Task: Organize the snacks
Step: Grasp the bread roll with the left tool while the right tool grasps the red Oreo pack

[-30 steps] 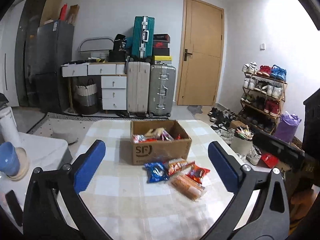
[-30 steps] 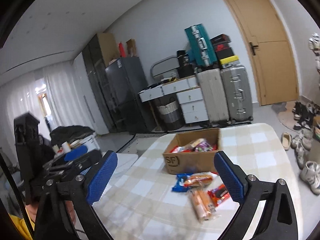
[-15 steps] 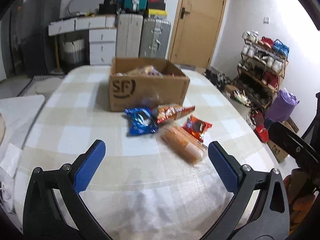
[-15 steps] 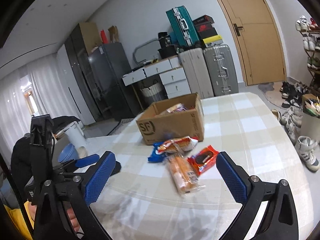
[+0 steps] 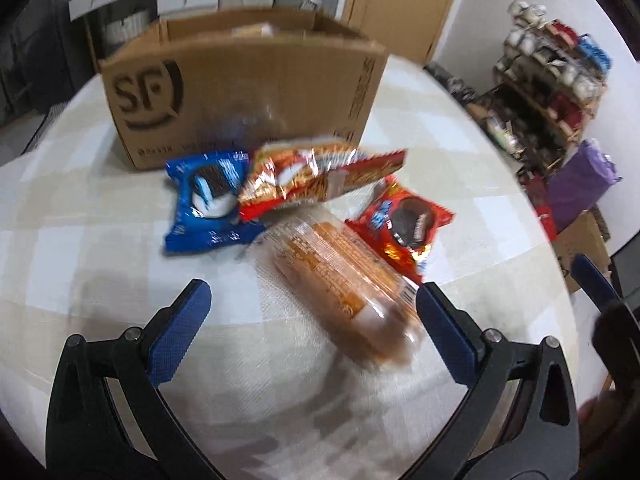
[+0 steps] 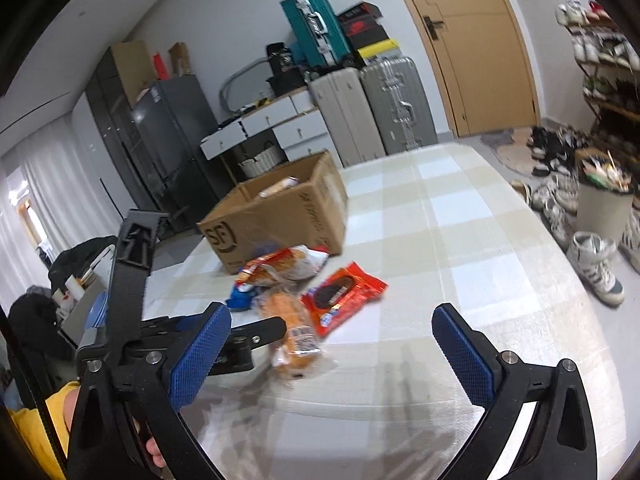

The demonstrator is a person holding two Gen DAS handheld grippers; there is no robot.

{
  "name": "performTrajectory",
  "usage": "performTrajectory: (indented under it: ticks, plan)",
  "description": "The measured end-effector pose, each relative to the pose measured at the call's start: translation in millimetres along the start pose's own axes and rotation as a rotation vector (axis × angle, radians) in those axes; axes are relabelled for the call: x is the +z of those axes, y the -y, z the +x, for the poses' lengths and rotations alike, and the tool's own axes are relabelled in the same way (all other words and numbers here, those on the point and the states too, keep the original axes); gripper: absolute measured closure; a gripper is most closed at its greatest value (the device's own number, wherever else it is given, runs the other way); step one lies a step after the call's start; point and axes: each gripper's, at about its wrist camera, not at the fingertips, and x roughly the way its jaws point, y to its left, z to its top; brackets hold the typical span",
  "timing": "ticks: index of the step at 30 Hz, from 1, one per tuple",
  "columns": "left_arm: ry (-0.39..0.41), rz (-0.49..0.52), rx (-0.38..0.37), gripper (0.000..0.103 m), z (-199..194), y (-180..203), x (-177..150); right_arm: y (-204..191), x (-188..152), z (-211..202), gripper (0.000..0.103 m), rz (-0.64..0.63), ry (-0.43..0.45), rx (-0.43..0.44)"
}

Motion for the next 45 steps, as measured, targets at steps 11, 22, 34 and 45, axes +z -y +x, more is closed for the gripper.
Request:
performTrajectory:
  ticks: [11, 22, 34, 45]
  plan:
    - [-0.035, -0.037, 0.029, 0.006, 52, 11, 24, 19, -6, 15, 0.001, 0.025, -0.04, 0.008]
    - [-0.019, -0.064, -0.115, 0.068, 39, -13, 13, 5, -12, 26, 0.001, 0.022, -0.075, 0.033]
    - [0.069, -0.072, -0.204, 0.07, -3, -45, 6, -18, -9, 35, 0.001, -0.025, -0.112, -0.01]
    - [0.203, -0.163, -0.185, 0.07, -86, -137, -21, -10, 16, 99, 0.001, 0.001, -0.24, -0.072]
